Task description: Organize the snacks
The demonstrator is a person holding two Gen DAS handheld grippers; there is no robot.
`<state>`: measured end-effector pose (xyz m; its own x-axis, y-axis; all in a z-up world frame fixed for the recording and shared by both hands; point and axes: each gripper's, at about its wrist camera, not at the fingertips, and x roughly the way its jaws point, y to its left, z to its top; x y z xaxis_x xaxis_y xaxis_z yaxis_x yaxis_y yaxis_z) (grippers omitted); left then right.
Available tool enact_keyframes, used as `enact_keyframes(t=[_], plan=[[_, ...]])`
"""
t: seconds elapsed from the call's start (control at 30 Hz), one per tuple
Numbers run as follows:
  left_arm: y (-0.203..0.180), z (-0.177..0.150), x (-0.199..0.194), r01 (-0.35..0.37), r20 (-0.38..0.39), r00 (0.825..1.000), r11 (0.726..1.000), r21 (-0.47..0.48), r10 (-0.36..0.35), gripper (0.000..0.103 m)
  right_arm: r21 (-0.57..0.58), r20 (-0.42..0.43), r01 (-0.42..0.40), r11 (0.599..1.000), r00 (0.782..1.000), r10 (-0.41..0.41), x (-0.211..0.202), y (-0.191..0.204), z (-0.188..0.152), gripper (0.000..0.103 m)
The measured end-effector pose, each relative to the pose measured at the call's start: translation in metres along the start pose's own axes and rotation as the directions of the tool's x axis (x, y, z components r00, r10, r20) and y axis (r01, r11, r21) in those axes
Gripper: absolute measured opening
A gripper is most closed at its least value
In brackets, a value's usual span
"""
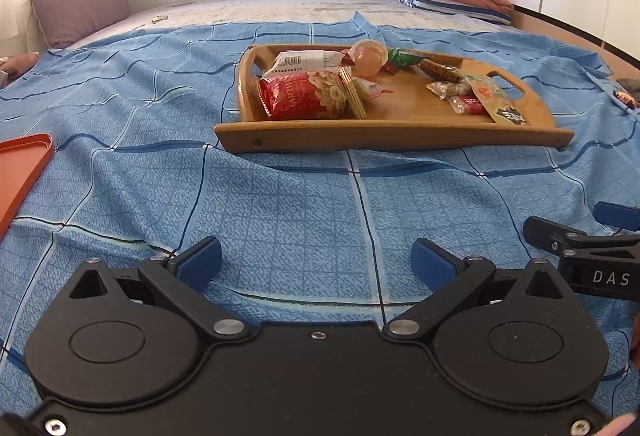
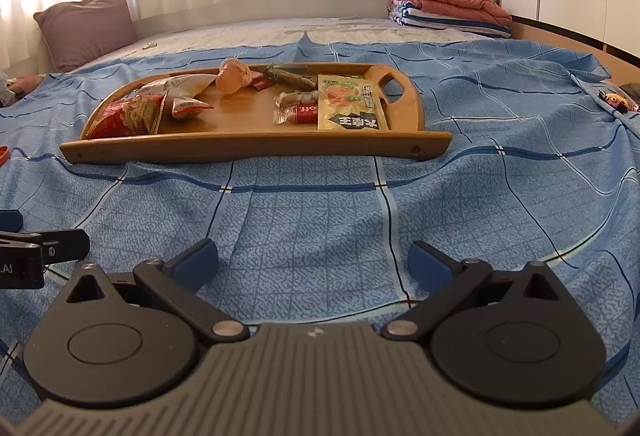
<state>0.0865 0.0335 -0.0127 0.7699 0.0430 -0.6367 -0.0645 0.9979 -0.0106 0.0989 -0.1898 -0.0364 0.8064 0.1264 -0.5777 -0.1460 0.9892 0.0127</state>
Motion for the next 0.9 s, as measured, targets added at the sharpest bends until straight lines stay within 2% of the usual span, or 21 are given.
enact_keyframes(t=[0.17, 0.9], plan=[[0.0024, -0.0015, 0.0034, -0.002, 0.014, 1.0, 1.0, -0.025, 0.002, 0.103, -0.012, 0.03, 0.007, 1.0, 1.0, -0.007, -0.0013, 0.0024, -0.0047, 0.103], [-0.0006, -0.0047, 0.0042, -0.009, 0.035, 0.999, 1.0, 0.006, 0.008, 0.103, -0.006, 0.046, 0.0, 1.0, 0.999, 0.0, -0.0008, 0.001, -0.0071, 0.103]])
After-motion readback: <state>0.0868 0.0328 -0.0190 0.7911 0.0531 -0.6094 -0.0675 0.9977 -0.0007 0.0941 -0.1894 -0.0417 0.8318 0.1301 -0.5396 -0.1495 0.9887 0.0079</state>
